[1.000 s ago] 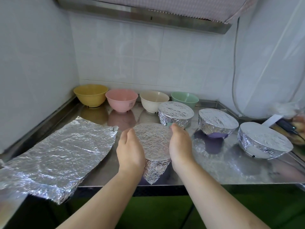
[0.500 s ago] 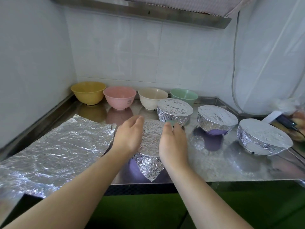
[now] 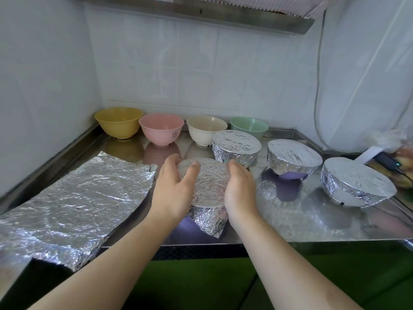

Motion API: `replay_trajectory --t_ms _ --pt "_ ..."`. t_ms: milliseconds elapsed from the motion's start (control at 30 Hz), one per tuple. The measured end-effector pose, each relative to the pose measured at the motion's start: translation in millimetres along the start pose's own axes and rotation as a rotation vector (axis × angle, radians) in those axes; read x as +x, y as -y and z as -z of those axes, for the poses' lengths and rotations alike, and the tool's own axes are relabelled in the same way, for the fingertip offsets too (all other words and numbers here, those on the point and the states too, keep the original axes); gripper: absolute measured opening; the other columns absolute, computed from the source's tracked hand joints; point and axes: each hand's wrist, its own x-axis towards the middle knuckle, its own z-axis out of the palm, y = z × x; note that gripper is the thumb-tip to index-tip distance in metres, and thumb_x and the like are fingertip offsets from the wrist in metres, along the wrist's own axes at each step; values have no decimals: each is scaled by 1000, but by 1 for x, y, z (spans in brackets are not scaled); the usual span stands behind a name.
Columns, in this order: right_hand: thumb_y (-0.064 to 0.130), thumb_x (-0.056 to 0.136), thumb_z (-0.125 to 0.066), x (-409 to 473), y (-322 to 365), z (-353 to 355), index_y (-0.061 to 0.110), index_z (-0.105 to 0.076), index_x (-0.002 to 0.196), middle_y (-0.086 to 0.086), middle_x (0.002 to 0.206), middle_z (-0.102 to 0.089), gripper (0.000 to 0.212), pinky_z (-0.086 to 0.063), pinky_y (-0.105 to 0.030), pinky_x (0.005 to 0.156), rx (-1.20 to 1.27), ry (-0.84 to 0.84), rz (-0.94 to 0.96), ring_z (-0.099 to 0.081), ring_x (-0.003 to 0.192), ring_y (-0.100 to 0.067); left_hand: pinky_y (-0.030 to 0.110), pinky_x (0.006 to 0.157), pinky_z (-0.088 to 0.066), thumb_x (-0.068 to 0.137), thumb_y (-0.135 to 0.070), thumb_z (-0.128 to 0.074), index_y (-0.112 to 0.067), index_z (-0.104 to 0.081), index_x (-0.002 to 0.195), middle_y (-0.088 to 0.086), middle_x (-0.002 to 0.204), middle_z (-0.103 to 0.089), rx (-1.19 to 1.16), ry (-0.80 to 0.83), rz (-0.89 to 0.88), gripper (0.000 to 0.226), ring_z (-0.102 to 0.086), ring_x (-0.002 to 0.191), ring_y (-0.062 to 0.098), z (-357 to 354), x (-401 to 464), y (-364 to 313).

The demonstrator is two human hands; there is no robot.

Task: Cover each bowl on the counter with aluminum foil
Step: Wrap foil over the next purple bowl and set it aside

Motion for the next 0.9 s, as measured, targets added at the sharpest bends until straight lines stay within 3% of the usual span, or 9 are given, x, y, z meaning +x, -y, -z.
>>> replay_trajectory --t_ms 100,233,333,467,567,700,800,900 --pt "60 80 -48 -1 0 -1 24 -75 99 0 109 -77 48 -51 -57 105 63 18 -43 -69 111 -28 39 124 -29 72 -87 -58 -20 -28 162 -5 162 -36 74 160 -43 116 -33 149 11 12 0 2" --pt "67 76 -49 -1 -4 0 38 -73 96 0 104 -75 42 -51 -57 105 128 33 -40 -69 108 -28 45 127 -28 44 -92 -81 -22 -10 166 -3 170 -25 201 401 -79 157 -27 155 14 32 6 12" --pt "68 78 -51 3 -13 -2 33 -74 100 -3 105 -77 48 -50 -60 106 166 44 -38 -70 109 -31 39 129 -19 32 -92 -83 -19 -1 167 -3 173 -11 305 430 -121 174 -14 158 13 34 -1 13" --pt "68 80 -53 10 -21 -3 31 -75 107 -2 111 -77 50 -48 -60 109 185 54 -45 -69 114 -29 30 126 -19 29 -90 -84 -18 -1 167 -4 173 -11 294 362 -160 177 -15 157 10 28 -7 14" --pt "63 81 -55 11 -22 -3 33 -77 99 -4 107 -78 42 -50 -61 107 229 64 -40 -71 111 -31 25 121 -18 29 -90 -83 -19 -2 167 -5 172 -12 289 312 -196 176 -16 156 8 25 -11 16" --pt "56 84 -62 13 -24 -4 18 -78 101 -12 109 -78 45 -51 -63 106 315 39 -56 -71 110 -36 25 119 -19 27 -93 -81 -22 -7 167 -5 171 -15 272 261 -223 173 -17 154 7 22 -17 15" --pt "54 84 -67 13 -27 -4 17 -78 108 -13 116 -76 45 -48 -63 110 355 33 -71 -70 114 -34 25 117 -21 27 -91 -83 -27 -8 167 -9 170 -16 245 247 -231 171 -19 152 3 21 -19 14" --pt "50 87 -64 10 -27 -2 19 -77 101 -17 114 -75 36 -46 -63 110 352 52 -46 -69 115 -38 25 118 -20 28 -86 -86 -28 -7 166 -11 169 -15 262 257 -244 169 -16 146 -5 22 -19 14"
